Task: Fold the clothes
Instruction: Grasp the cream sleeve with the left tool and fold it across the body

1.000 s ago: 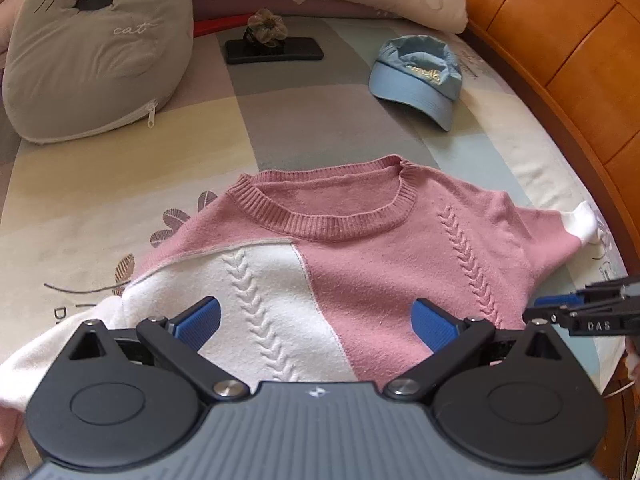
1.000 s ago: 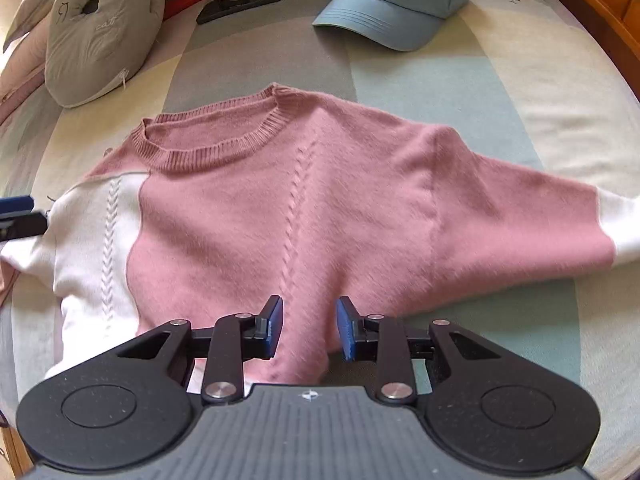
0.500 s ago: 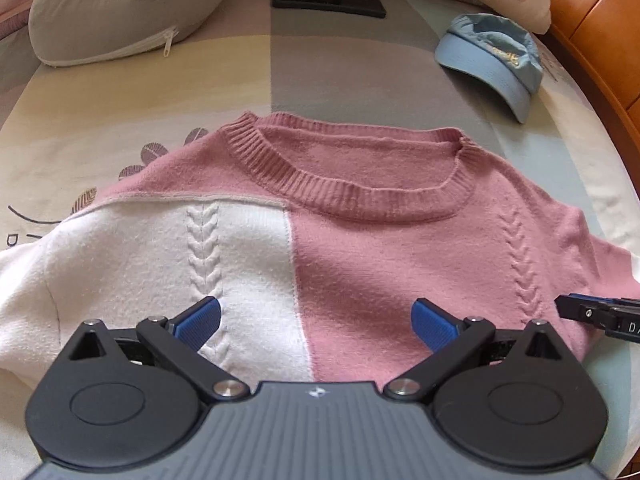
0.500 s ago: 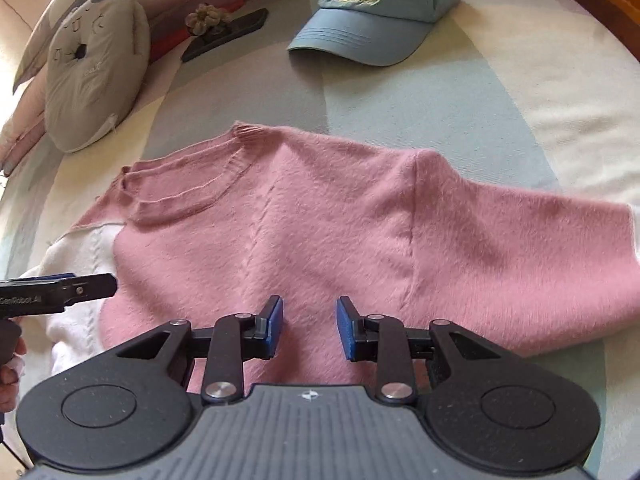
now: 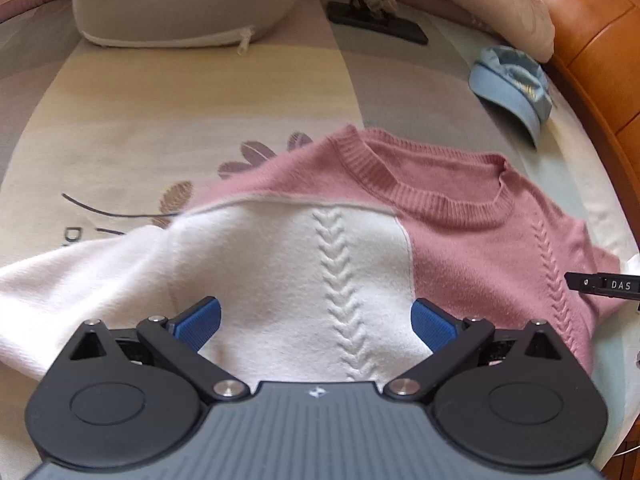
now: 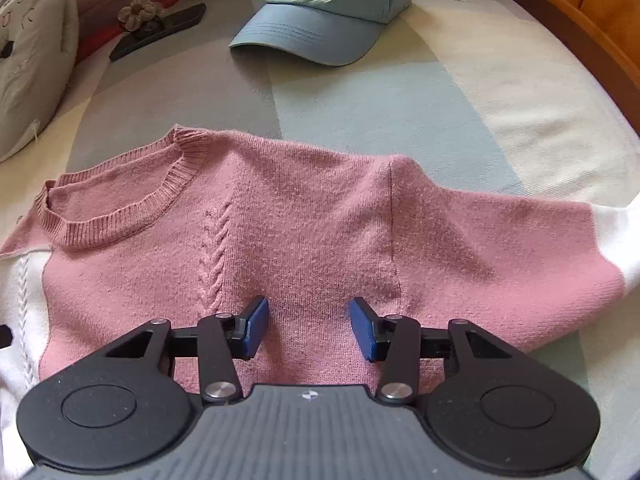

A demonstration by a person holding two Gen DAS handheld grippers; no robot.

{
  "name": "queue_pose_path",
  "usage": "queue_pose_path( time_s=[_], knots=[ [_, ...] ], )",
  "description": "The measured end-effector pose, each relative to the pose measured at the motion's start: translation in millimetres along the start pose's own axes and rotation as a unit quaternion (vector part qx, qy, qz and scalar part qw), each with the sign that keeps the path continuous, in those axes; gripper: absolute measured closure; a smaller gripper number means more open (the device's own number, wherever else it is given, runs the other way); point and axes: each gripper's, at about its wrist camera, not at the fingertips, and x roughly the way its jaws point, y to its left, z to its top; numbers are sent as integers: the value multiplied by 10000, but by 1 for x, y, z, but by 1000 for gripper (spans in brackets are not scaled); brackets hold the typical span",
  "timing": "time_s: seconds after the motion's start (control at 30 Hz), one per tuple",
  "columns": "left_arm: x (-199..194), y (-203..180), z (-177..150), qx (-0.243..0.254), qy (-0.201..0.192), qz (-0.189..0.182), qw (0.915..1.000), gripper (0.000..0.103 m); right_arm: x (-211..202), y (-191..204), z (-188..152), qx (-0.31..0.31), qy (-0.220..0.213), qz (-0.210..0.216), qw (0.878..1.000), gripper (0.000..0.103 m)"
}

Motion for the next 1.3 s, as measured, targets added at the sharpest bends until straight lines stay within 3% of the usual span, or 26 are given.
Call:
queue_pose_path(
  time_s=[0.07, 0.17, 0.33, 0.4, 0.5, 0.6, 0.67, 0.77, 0.87, 1.0, 1.3],
  knots=[
    [-13, 22, 5, -20, -163, 61, 9998, 2, -10, 13, 6, -4, -72, -213, 9997, 52],
    [-29, 55, 9, 15, -383, 275, 9989, 2, -26, 49, 21, -227, -276, -111, 9993, 52],
    [-35, 102, 8, 31, -460, 570, 9973, 3, -24, 149, 34, -1141, -247, 755, 9903, 54],
    [-37, 112, 6, 102, -476, 530, 9974, 3, -19, 193, 33, -1542, -201, 1150, 9811, 74],
    [-41, 119, 3, 346, -549, 334, 9973, 3, -13, 255, 29, -2130, -146, 1748, 9612, 83],
    [-42, 124, 1, 610, -588, -48, 9964, 4, -3, 304, 24, -2679, -27, 2200, 9380, 83],
    [-40, 127, -1, 658, -521, -246, 9962, 4, 7, 309, 17, -2874, 118, 2186, 9325, 83],
    [-29, 134, -8, 480, -83, -297, 9984, 4, 21, 317, 7, -3164, 336, 2161, 9231, 83],
    [-32, 140, -31, 200, -6, -290, 9994, 5, 35, 321, -2, -3386, 538, 2161, 9142, 84],
    [-37, 135, -46, -9, -36, -261, 9997, 5, 31, 293, -10, -3050, 597, 2393, 9199, 84],
    [-59, 150, -48, -773, -380, -182, 9961, 5, 33, 290, 1, -2651, 823, 2470, 9284, 81]
  ],
)
